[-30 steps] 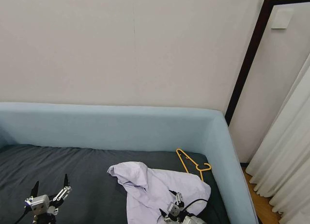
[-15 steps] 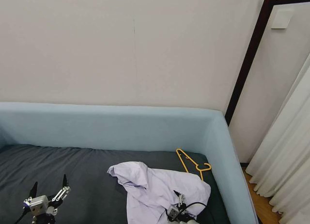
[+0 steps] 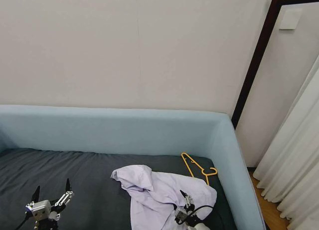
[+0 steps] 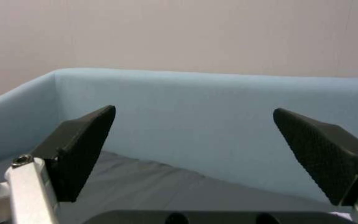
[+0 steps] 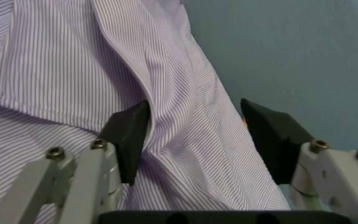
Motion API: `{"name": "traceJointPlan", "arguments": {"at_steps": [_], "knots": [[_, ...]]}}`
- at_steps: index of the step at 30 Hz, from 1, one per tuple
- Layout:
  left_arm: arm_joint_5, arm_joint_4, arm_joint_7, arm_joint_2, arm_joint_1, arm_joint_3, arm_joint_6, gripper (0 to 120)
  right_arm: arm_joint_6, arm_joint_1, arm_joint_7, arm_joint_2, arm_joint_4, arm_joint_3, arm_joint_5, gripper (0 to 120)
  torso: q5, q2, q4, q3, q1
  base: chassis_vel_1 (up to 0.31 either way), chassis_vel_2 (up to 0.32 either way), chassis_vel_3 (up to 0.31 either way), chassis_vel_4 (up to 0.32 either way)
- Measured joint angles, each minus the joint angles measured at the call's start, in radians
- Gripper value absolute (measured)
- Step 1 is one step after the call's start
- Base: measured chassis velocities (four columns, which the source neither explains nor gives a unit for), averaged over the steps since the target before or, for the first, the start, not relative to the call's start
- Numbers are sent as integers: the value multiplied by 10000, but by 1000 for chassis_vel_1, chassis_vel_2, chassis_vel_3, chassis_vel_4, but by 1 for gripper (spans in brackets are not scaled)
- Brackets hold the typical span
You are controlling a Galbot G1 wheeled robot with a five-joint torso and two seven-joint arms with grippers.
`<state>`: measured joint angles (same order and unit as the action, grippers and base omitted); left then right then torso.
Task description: Pick up the clothes from the sofa and hang them on the clothes hanger.
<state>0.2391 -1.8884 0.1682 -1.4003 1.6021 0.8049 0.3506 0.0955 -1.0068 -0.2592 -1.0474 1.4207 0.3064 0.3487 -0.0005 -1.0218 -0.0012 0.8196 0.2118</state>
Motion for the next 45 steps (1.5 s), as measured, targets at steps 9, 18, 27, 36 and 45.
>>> {"name": "traceJointPlan", "arguments": {"at_steps": [9,18,27,36,45], "knots": [[-28,35,6,-46,-123,-58,-40,100,-758,15,539,129,-108,-203,36,22,0,0,0,0,0,0,0,0,0],[-80,2,7,-150,-136,-71,-64,100,-1626,30,1076,180,-126,-489,-315,0,0,0,0,0,0,0,0,0,0],[-108,-43,7,-213,-71,-73,-58,100,-2670,162,1917,727,1379,-723,-3230,0,-1,0,-1,1,0,0,0,0,0],[-232,-160,17,-320,-3,-176,-29,100,-1256,2798,2299,2184,5114,-855,-11081,0,-2,0,5,1,1,0,0,0,0],[-271,-261,40,-375,-21,-231,-37,100,-809,4823,2190,3209,6134,-1720,-14418,0,0,0,-2,1,2,0,0,0,0]]}}
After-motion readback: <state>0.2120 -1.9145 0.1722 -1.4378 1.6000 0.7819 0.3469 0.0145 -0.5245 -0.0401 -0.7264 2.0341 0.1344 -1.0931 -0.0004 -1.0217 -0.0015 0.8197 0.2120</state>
